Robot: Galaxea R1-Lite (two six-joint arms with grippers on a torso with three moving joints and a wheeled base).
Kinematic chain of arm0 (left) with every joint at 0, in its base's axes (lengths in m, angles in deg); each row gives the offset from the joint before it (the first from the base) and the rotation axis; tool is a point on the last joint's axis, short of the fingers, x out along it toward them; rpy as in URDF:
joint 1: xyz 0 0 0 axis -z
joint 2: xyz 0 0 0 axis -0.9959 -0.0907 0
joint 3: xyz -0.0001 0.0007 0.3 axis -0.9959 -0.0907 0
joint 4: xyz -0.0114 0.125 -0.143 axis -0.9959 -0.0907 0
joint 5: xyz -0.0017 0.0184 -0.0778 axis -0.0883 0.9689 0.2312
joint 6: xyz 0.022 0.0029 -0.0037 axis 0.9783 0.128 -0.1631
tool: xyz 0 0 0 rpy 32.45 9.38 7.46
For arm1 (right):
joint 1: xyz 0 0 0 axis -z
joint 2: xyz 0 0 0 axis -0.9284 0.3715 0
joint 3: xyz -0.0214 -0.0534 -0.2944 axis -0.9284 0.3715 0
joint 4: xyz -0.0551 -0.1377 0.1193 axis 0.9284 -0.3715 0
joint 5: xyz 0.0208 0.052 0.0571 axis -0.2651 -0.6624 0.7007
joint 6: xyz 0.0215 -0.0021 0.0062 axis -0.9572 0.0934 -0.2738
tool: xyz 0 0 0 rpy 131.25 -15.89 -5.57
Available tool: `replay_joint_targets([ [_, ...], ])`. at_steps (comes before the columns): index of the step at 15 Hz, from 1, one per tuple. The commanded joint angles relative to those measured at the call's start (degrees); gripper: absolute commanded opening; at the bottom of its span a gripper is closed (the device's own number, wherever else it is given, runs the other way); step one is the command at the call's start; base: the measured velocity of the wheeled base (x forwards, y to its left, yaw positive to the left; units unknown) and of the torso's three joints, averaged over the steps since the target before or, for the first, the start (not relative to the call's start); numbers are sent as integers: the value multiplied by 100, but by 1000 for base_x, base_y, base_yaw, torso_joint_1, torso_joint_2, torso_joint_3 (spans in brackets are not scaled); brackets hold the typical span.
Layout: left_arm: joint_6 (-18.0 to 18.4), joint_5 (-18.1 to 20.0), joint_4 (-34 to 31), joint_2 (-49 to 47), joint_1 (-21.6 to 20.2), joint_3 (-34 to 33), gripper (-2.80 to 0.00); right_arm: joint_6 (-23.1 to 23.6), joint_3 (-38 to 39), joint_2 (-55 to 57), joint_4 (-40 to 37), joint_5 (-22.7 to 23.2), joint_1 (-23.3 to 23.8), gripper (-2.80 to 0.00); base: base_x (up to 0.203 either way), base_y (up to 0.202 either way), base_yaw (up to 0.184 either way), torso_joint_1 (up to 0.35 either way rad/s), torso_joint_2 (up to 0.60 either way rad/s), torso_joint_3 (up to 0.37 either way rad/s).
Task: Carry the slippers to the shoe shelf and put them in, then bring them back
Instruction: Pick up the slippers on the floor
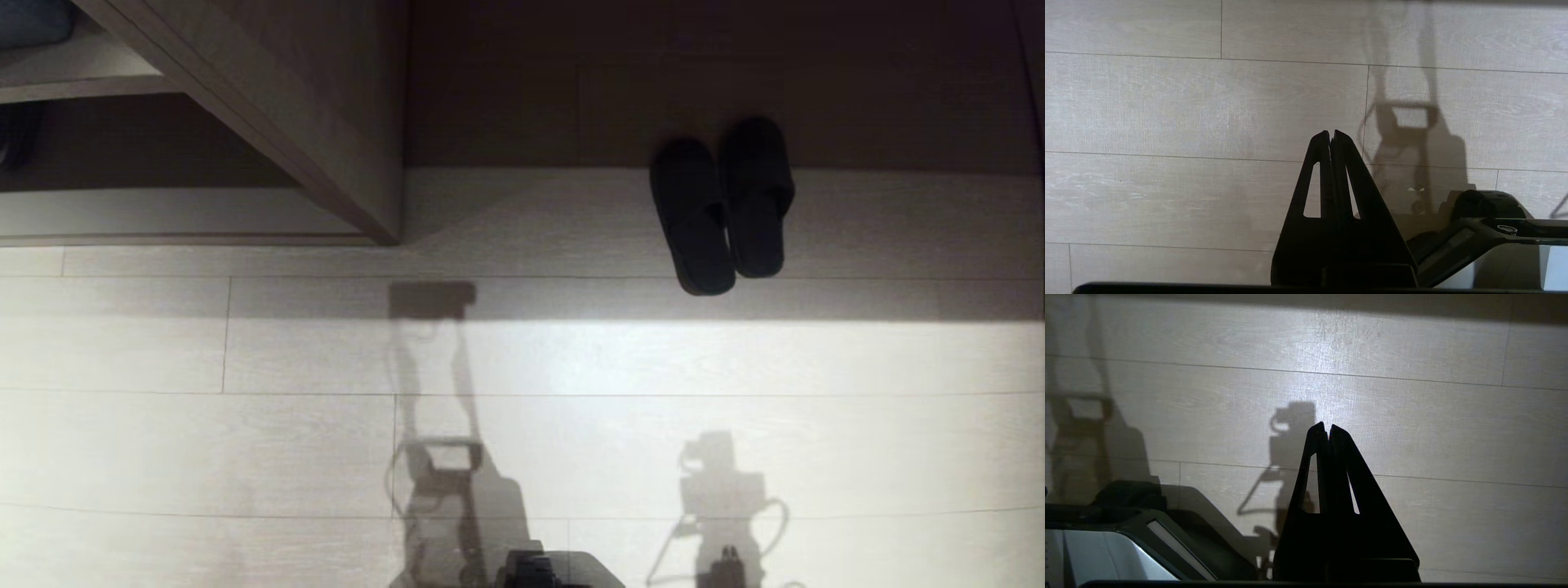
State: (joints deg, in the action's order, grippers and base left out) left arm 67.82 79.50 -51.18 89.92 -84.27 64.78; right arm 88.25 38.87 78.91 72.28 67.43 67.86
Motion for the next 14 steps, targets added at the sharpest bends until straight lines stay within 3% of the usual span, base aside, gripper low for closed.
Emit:
replay_joint_targets([
  [1, -6, -3, -1, -5, 0, 0, -280, 2, 0, -4, -6, 0, -2, -280, 0, 0, 0, -2, 2, -202],
  [14, -6, -3, -1, -5, 0, 0, -280, 2, 0, -4, -6, 0, -2, -280, 0, 0, 0, 3, 1, -197],
])
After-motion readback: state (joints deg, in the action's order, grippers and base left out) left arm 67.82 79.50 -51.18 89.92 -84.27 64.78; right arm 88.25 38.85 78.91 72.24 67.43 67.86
